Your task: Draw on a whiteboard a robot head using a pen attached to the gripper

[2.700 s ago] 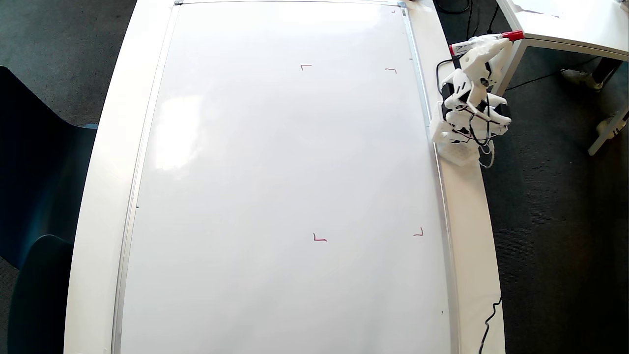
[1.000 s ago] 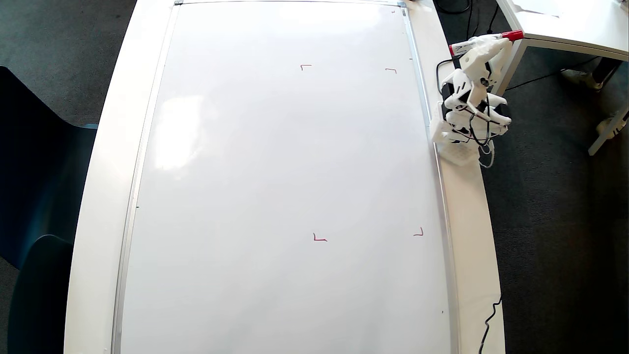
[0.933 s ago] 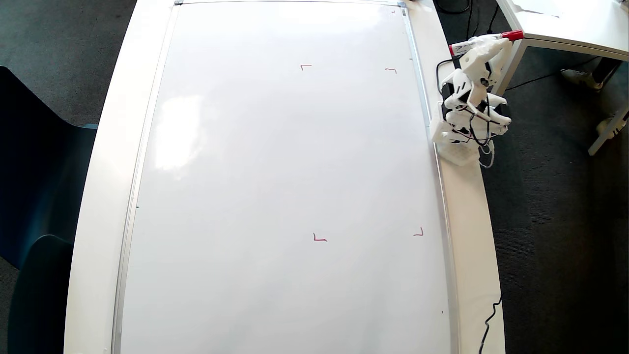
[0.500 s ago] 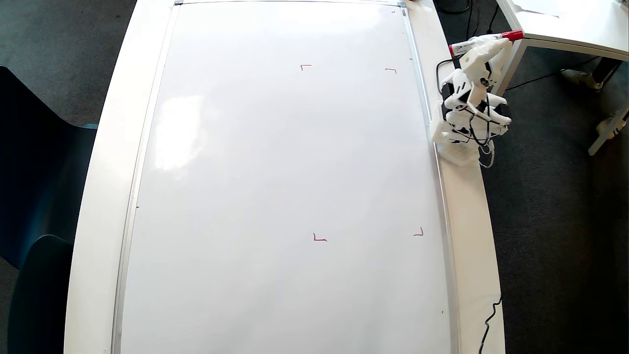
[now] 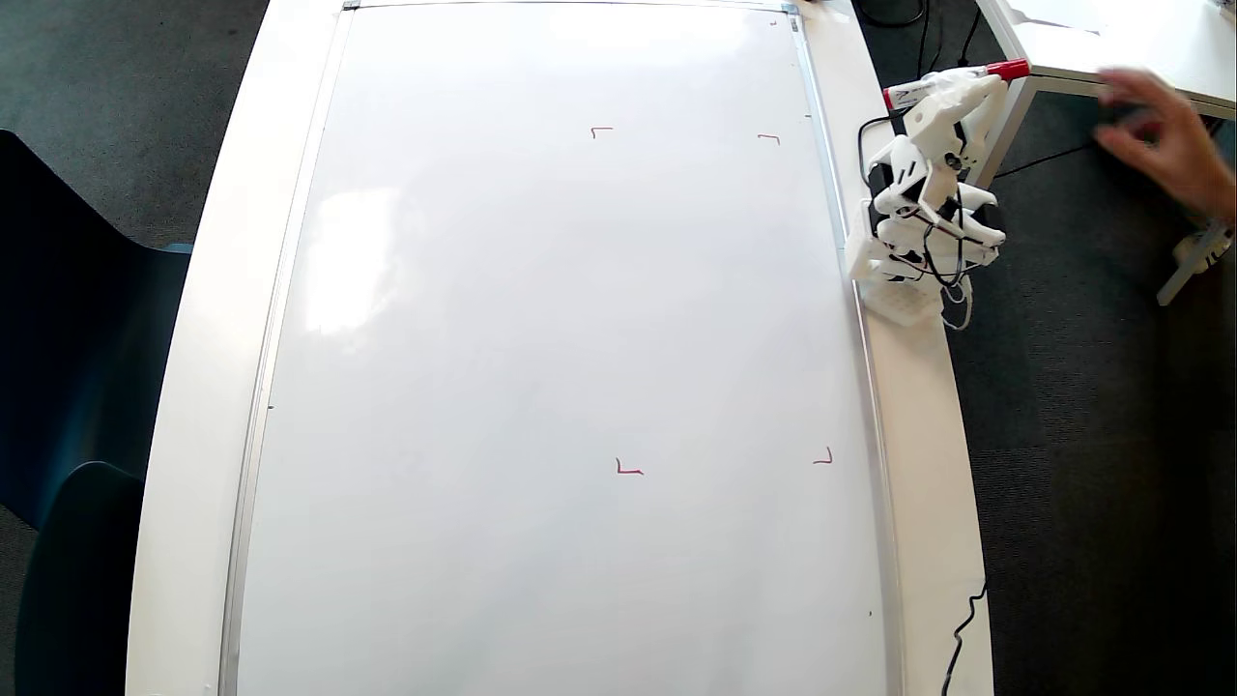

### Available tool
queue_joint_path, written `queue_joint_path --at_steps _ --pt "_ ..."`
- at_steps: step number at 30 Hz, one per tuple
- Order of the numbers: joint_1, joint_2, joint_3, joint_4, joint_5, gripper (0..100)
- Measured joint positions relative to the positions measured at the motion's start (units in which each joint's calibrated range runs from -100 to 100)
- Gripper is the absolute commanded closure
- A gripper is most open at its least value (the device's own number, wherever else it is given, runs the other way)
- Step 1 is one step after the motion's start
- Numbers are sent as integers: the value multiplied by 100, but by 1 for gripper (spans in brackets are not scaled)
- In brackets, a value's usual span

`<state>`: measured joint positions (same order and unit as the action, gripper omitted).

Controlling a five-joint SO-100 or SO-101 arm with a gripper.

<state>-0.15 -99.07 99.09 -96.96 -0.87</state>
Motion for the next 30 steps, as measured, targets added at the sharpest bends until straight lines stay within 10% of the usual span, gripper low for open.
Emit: queue_joint_path --at_steps 30 --pt "0 0 -466 633 0 99"
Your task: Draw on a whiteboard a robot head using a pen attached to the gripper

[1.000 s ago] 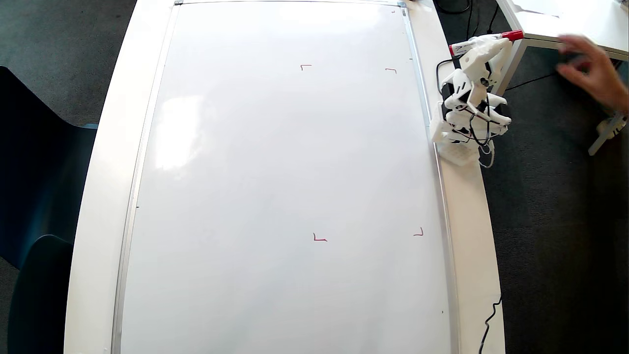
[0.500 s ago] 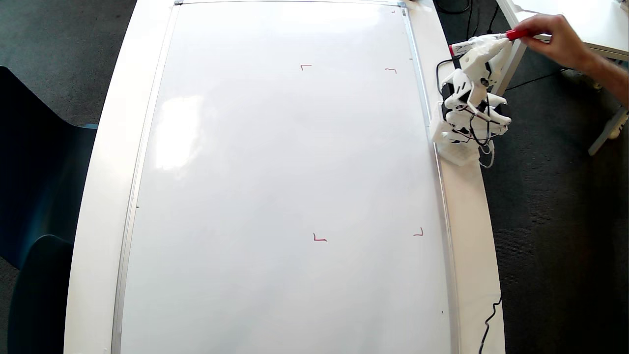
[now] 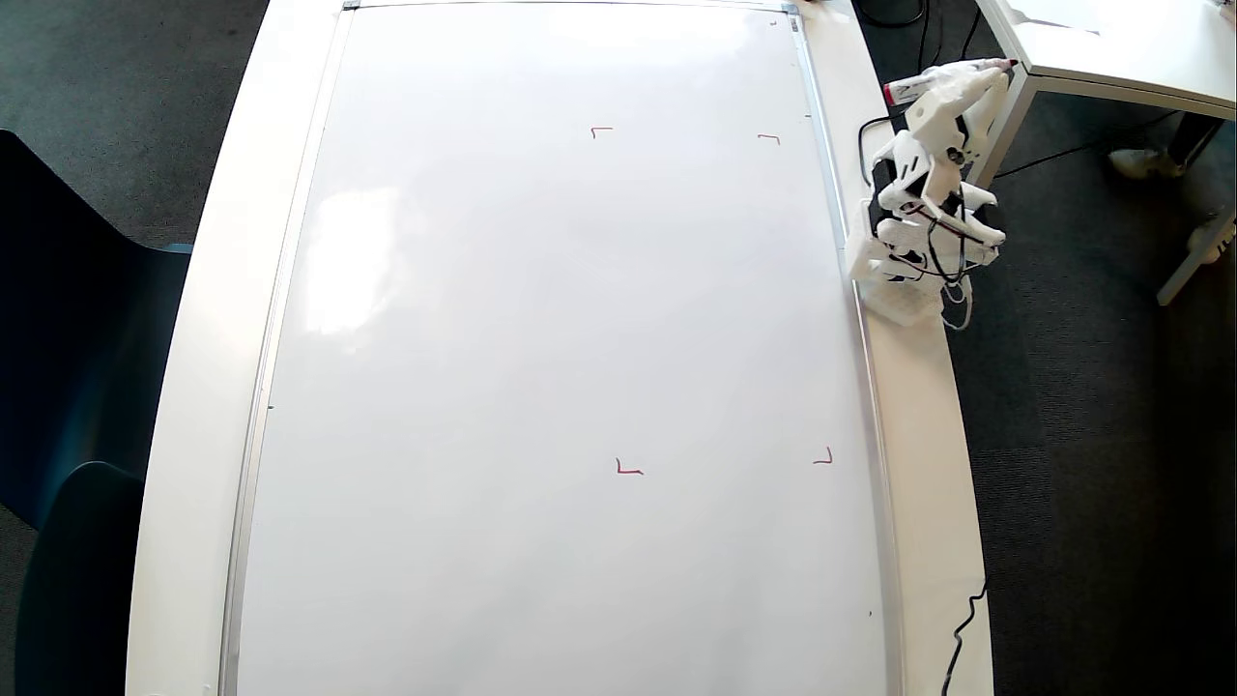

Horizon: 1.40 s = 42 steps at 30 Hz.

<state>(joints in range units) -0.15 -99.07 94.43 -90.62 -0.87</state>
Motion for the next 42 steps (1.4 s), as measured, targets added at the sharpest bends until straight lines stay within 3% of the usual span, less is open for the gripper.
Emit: queue_joint_path --at_steps 9,16,20,32,42 --pt "-30 25 -1937 2956 -11 99" --pt "-8 42 -3764 6225 -11 99" --pt "8 161 -4386 7432 11 99" --pt "-15 3033 -6898 9873 11 99" --pt "-45 4837 -8159 13370 0 99"
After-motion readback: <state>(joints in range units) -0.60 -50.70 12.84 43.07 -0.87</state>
